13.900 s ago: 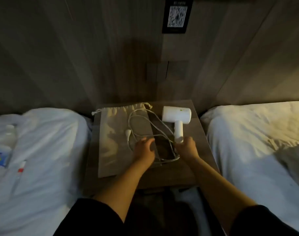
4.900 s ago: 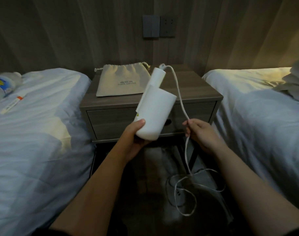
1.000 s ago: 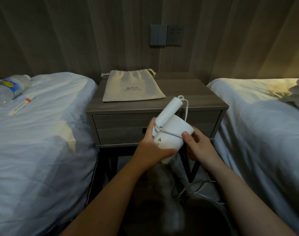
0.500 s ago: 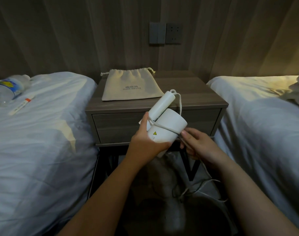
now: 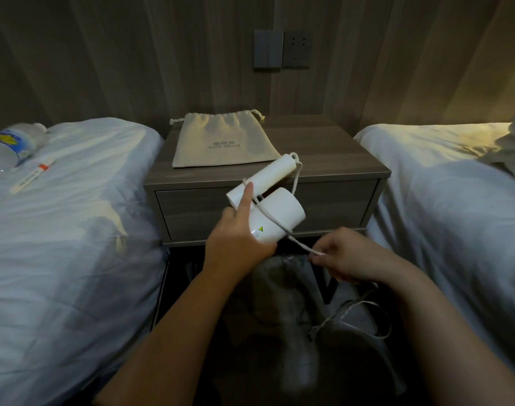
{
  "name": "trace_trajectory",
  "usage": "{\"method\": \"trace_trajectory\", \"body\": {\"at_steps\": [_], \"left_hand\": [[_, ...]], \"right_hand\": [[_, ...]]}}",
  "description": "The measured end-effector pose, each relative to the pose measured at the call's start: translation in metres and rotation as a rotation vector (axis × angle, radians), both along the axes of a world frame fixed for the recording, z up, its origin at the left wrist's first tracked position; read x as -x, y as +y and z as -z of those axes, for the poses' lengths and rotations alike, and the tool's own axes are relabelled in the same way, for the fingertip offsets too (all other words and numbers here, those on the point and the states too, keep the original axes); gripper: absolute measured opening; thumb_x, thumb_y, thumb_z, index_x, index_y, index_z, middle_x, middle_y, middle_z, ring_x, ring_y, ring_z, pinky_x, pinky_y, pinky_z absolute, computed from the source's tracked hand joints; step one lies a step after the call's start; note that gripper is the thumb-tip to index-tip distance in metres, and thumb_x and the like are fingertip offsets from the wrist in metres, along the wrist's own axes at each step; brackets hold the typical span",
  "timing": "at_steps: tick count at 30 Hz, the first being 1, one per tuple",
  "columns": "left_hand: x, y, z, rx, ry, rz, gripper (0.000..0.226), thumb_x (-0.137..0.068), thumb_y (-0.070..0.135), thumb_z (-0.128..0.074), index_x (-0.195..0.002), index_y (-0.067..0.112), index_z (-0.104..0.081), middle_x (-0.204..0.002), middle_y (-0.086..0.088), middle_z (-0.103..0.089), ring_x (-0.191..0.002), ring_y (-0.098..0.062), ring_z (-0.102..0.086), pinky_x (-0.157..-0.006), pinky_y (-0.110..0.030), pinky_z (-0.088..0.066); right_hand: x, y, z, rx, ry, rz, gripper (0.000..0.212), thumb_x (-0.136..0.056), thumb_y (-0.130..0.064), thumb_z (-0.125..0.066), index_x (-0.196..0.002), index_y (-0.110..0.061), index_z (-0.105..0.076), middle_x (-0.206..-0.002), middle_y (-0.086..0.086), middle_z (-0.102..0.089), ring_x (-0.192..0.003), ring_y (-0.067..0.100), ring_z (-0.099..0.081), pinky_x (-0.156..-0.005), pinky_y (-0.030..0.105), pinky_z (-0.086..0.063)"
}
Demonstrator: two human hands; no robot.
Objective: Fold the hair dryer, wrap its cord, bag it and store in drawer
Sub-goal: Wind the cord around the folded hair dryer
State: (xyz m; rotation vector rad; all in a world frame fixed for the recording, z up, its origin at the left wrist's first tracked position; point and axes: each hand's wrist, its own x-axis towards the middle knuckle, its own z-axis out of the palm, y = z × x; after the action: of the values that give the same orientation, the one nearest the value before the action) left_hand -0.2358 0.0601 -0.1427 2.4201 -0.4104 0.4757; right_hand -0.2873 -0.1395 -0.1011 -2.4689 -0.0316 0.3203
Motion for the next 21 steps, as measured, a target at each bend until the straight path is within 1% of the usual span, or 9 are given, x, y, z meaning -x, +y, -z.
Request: {"method": "trace_trajectory", "body": {"at_steps": [2,5,6,9,11,13,18,19,21], "left_hand": [[-0.003,0.000,0.006,-0.150,-0.154,-0.011,0.103,-0.060,0.047,-0.068,-0.148,0.027,-0.018,-0.098,-0.011,-0.054,-0.076,-0.025,-0.056,-0.061,-0.031,-0.046],[-0.009,0.002,0.011,-0.346,-0.200,0.003,0.107,-0.057,0.049,-0.072,-0.147,0.031,-0.017,-0.091,-0.011,-0.056,-0.070,-0.024,-0.055,-0.060,-0.033,-0.050],[-0.009,0.003,0.011,-0.402,-0.191,0.013,0.108,-0.057,0.049,-0.073,-0.147,0.032,-0.016,-0.091,-0.011,-0.056,-0.071,-0.025,-0.056,-0.062,-0.035,-0.050],[-0.006,0.003,0.008,-0.530,-0.075,0.136,0.106,-0.065,0.052,-0.071,-0.147,0.037,-0.005,-0.110,-0.011,-0.053,-0.091,-0.026,-0.057,-0.081,-0.039,-0.048],[-0.003,0.000,0.008,-0.565,0.029,0.239,0.107,-0.069,0.048,-0.070,-0.145,0.042,0.005,-0.119,-0.008,-0.048,-0.102,-0.023,-0.053,-0.091,-0.039,-0.044],[-0.001,-0.005,0.009,-0.583,0.052,0.309,0.107,-0.069,0.048,-0.069,-0.143,0.045,0.009,-0.119,-0.006,-0.047,-0.102,-0.022,-0.051,-0.092,-0.039,-0.042],[-0.001,-0.008,0.012,-0.632,0.031,0.377,0.109,-0.067,0.044,-0.067,-0.143,0.047,0.011,-0.113,-0.005,-0.047,-0.098,-0.024,-0.051,-0.089,-0.038,-0.042],[-0.001,-0.007,0.011,-0.629,0.021,0.380,0.108,-0.067,0.044,-0.067,-0.143,0.047,0.010,-0.113,-0.005,-0.047,-0.099,-0.024,-0.051,-0.089,-0.038,-0.042],[0.000,-0.007,0.010,-0.617,0.002,0.390,0.108,-0.068,0.044,-0.067,-0.143,0.047,0.010,-0.114,-0.005,-0.046,-0.100,-0.023,-0.050,-0.090,-0.038,-0.042]], "right_hand": [[0.005,0.004,-0.006,0.086,0.014,-0.109,0.015,-0.089,-0.017,-0.057,-0.096,-0.021,-0.070,-0.061,-0.002,-0.064,-0.044,0.004,-0.054,-0.051,0.025,-0.049],[0.011,0.007,-0.016,0.185,0.007,-0.204,0.023,-0.089,-0.015,-0.056,-0.105,-0.024,-0.068,-0.066,-0.011,-0.059,-0.049,-0.008,-0.055,-0.050,0.010,-0.043],[0.013,0.006,-0.019,0.220,-0.020,-0.218,0.024,-0.088,-0.015,-0.057,-0.106,-0.024,-0.069,-0.067,-0.014,-0.058,-0.055,-0.007,-0.056,-0.054,0.011,-0.044],[0.013,0.006,-0.023,0.289,-0.175,-0.165,0.022,-0.086,-0.018,-0.061,-0.101,-0.029,-0.071,-0.084,-0.013,-0.063,-0.079,0.003,-0.059,-0.072,0.022,-0.047],[0.012,0.008,-0.020,0.295,-0.302,-0.083,0.016,-0.085,-0.022,-0.064,-0.096,-0.029,-0.072,-0.088,-0.011,-0.064,-0.086,0.008,-0.059,-0.074,0.023,-0.044],[0.010,0.009,-0.017,0.323,-0.418,0.002,0.011,-0.080,-0.029,-0.069,-0.090,-0.026,-0.070,-0.086,-0.005,-0.067,-0.086,0.014,-0.061,-0.070,0.025,-0.042],[0.006,-0.007,-0.012,0.472,-0.449,0.182,0.042,-0.062,-0.054,-0.077,-0.066,-0.019,-0.054,-0.058,-0.005,-0.050,-0.063,0.017,-0.051,-0.049,0.025,-0.031],[0.005,-0.009,-0.012,0.450,-0.426,0.201,0.042,-0.060,-0.053,-0.078,-0.063,-0.020,-0.052,-0.056,-0.007,-0.049,-0.060,0.015,-0.049,-0.048,0.024,-0.031],[0.004,-0.013,-0.011,0.252,-0.375,0.209,0.031,-0.062,-0.040,-0.082,-0.060,-0.022,-0.058,-0.058,-0.007,-0.055,-0.060,0.012,-0.052,-0.052,0.026,-0.037]]}}
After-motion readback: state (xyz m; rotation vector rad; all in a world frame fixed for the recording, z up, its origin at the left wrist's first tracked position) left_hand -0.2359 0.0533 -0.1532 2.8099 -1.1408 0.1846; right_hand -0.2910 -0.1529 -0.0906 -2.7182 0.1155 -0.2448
